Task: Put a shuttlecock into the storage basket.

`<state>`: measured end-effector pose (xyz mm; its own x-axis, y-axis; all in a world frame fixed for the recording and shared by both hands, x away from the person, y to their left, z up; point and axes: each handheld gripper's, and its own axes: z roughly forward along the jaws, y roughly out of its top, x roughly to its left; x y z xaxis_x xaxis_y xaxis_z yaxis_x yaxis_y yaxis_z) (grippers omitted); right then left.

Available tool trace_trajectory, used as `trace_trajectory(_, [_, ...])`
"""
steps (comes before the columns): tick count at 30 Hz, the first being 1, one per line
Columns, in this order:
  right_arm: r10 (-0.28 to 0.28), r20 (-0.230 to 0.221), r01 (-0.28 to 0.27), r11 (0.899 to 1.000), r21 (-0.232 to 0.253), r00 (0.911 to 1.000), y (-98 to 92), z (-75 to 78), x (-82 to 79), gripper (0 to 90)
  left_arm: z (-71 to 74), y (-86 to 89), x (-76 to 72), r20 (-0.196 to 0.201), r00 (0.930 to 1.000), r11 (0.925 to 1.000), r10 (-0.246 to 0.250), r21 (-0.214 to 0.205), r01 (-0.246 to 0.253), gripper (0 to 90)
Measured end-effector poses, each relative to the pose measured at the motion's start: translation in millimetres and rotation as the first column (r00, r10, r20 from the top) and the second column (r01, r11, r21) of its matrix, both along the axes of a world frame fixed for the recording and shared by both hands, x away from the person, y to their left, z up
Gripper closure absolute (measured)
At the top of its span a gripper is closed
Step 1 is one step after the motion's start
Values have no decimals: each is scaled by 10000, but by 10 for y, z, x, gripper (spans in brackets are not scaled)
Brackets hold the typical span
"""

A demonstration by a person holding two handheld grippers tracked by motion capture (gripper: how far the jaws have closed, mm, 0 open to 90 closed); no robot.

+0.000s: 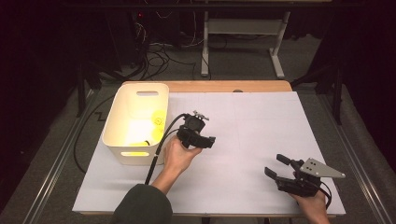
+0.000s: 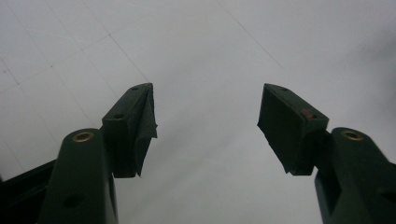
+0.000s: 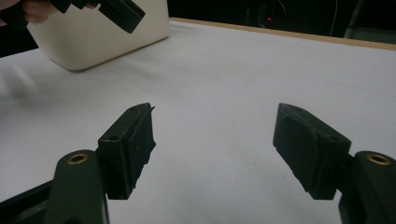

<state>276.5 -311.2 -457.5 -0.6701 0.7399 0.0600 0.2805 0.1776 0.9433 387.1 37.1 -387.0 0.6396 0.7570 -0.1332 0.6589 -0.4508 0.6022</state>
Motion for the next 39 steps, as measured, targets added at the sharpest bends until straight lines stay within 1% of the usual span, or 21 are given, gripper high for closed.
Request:
trace_trajectory(18, [-30,-7,30,10000,-5,10000,-1,1,-4,297,-97,55,-106,46,9999,9999,-95,50,94,371])
trace_trajectory(23, [-27,-4,27,10000,-6,10000,-1,1,-4,297,-134,94,-150,-25,9999,9999,-99,16,99,371])
trace_trajectory(29, [-32,-1,32,10000,-14,10000,1,2,-6,297,-184,129,-194,-84,9999,9999,-127,75,128,370])
trace_trajectory(39, [-53,-3,53,10000,-15,10000,0,2,-6,297,-244,160,-260,-124,9997,9998,-213,-27,213,370])
